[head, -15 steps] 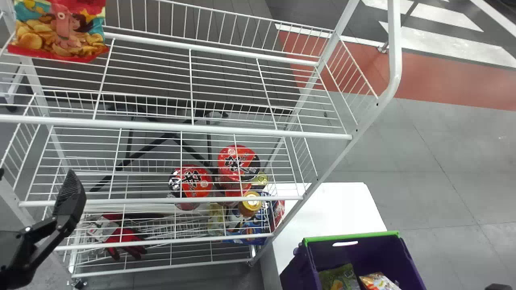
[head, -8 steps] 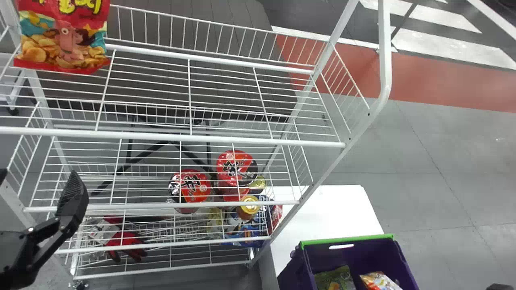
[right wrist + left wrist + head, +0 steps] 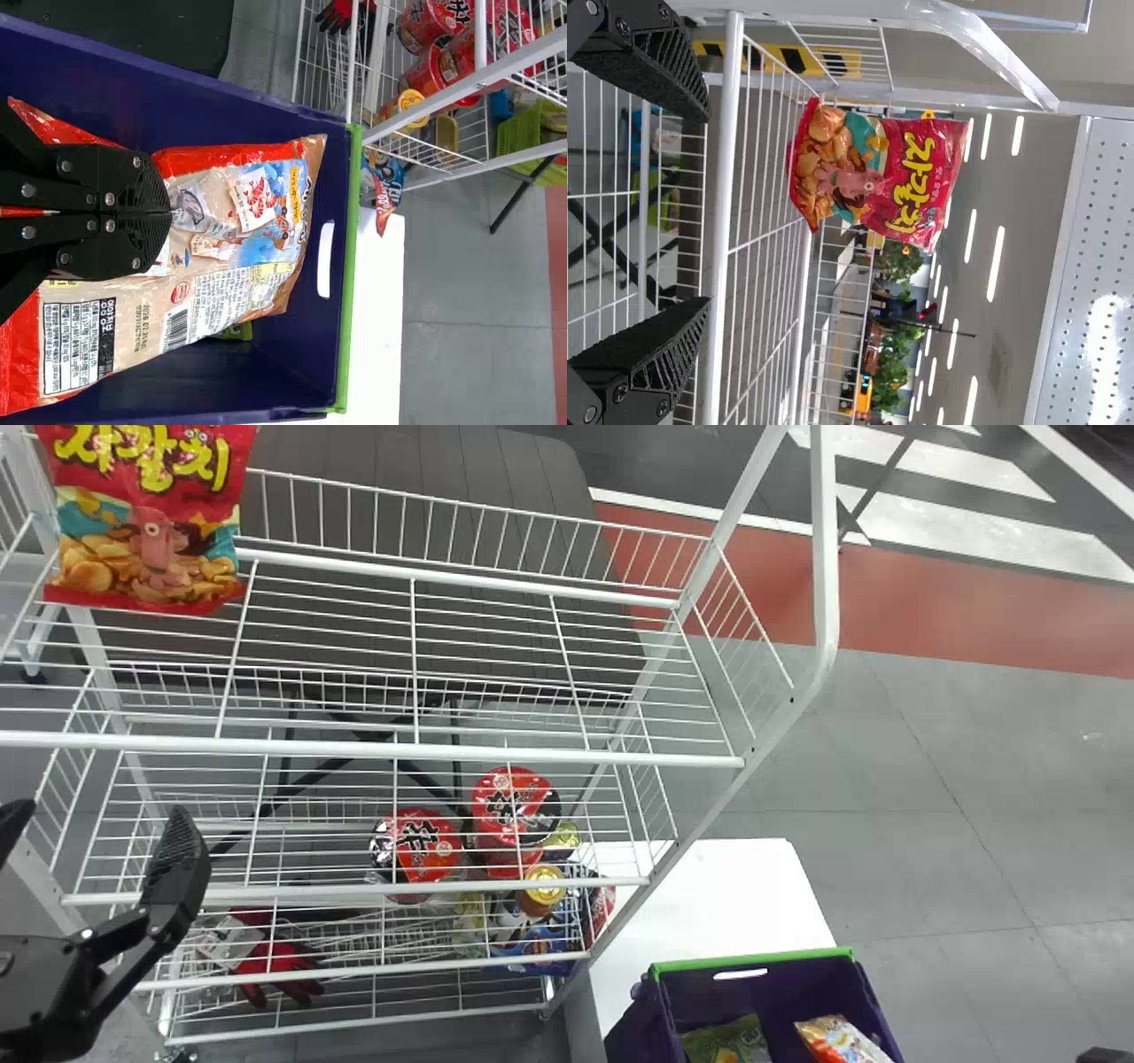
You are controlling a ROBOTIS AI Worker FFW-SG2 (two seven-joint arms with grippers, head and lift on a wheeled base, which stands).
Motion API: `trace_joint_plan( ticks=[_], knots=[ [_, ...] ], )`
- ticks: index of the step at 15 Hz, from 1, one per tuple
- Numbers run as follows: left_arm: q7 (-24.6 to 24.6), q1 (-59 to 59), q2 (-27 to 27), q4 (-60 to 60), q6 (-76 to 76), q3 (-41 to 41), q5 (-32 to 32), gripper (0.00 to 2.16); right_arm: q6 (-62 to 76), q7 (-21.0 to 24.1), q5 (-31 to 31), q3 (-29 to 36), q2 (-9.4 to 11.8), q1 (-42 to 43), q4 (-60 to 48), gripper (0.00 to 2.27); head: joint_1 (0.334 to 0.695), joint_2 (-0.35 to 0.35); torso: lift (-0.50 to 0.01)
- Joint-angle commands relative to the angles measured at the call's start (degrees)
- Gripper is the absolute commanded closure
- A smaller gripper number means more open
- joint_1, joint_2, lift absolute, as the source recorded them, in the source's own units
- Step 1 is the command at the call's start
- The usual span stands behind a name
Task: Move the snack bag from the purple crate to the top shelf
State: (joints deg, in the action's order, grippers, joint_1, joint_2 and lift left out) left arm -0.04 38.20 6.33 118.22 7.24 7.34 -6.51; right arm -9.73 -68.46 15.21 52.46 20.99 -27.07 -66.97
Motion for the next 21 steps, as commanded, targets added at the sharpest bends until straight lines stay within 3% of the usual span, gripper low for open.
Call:
trace_joint_plan(
  ticks=[1,21],
  knots=[
    [0.0,-0.1,0.0,-0.3,0.0,0.0,0.0,0.08,0.1,0.0,0.0,0.0,-0.2,0.0,0.0,1.77,0.695,-0.35,-0.088],
    [0.5,-0.1,0.0,0.1,0.2,0.0,0.0,0.08,0.3,-0.4,-0.4,0.1,-0.4,0.0,-0.4,1.77,0.695,-0.35,-0.008]
  ],
)
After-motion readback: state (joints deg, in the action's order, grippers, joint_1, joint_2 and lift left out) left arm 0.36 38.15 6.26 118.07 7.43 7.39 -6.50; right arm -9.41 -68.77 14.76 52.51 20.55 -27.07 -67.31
